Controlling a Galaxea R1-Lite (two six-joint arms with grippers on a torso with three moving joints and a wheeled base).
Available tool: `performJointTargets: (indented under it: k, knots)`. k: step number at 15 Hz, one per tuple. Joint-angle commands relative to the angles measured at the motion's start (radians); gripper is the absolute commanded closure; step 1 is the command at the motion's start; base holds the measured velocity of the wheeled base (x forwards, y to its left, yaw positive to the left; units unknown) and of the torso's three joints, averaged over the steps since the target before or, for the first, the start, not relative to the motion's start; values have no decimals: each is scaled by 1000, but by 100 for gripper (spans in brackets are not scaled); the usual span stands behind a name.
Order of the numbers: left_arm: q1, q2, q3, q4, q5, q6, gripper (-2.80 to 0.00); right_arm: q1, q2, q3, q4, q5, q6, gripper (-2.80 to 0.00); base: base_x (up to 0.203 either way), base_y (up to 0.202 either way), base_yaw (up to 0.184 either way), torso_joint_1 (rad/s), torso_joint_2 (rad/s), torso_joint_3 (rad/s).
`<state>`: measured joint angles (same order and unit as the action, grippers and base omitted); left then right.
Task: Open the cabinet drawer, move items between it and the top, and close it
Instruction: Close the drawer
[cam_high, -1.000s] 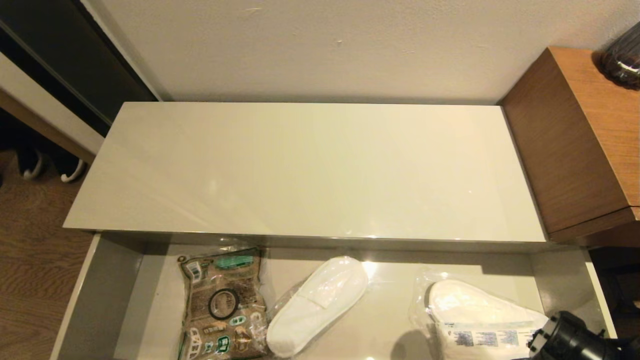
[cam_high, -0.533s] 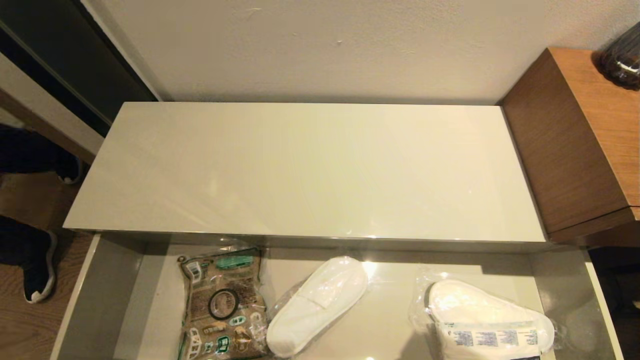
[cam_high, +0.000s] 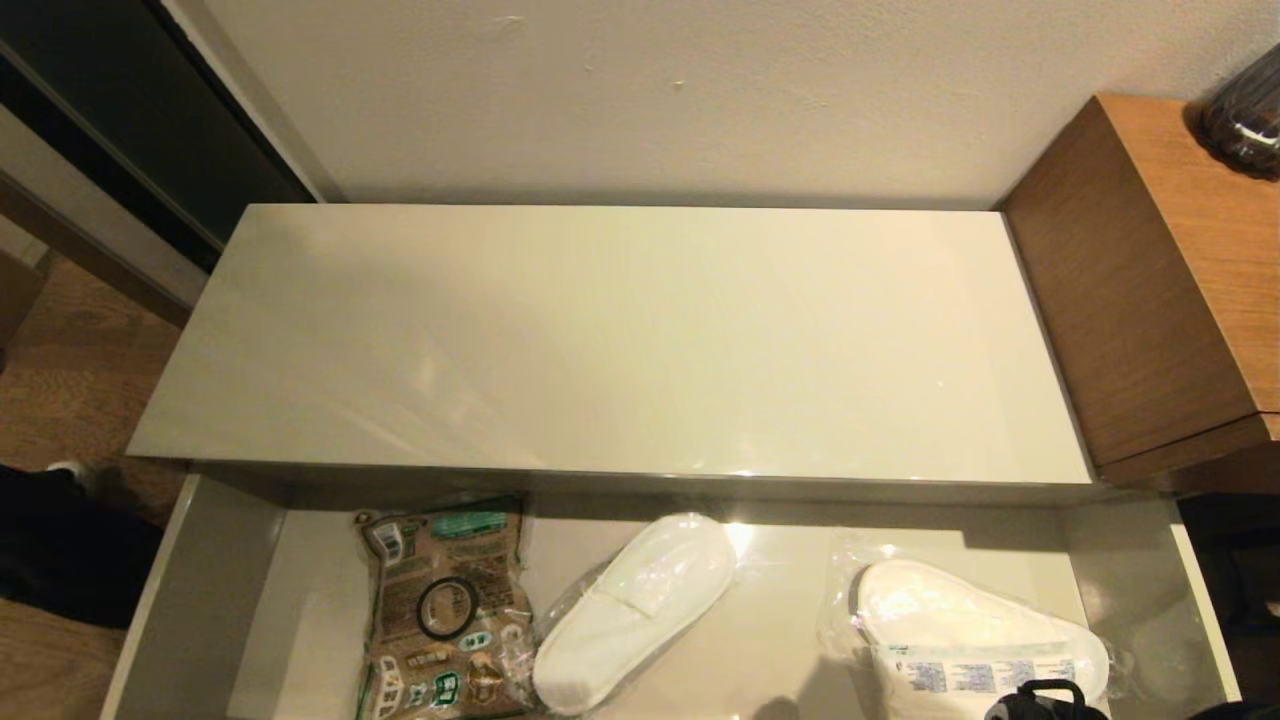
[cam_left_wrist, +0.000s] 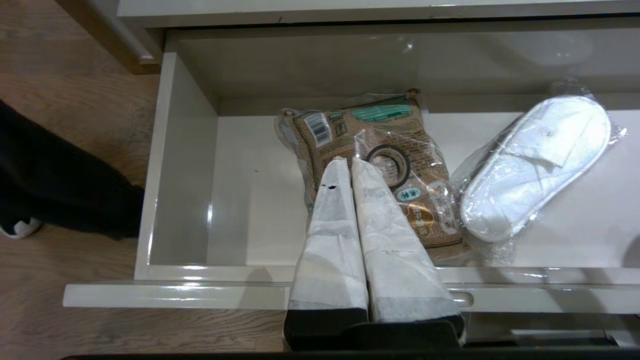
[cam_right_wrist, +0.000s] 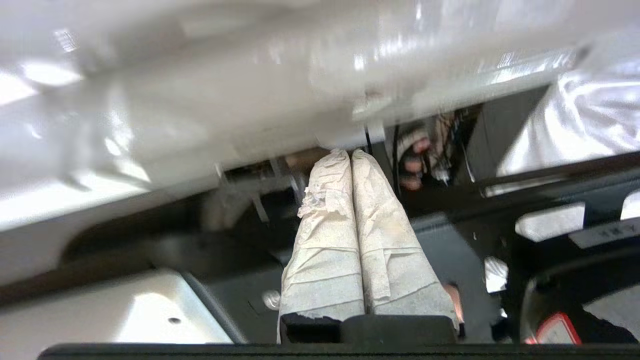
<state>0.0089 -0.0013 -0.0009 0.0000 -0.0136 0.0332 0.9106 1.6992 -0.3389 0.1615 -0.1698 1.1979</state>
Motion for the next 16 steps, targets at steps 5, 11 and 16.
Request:
performJointTargets:
  k: [5, 11, 16]
  knots:
    - [0, 1, 1, 0, 0, 1, 0, 1, -38, 11, 3, -13, 8, 0, 0, 0, 0, 0, 0, 0]
    - [0, 1, -1, 0, 0, 1, 0, 1, -82, 51, 8, 3, 9, 0, 0, 0, 0, 0, 0, 0]
    - [0, 1, -1, 0, 0, 1, 0, 2, -87, 64, 41, 71, -21, 0, 0, 0, 0, 0, 0, 0]
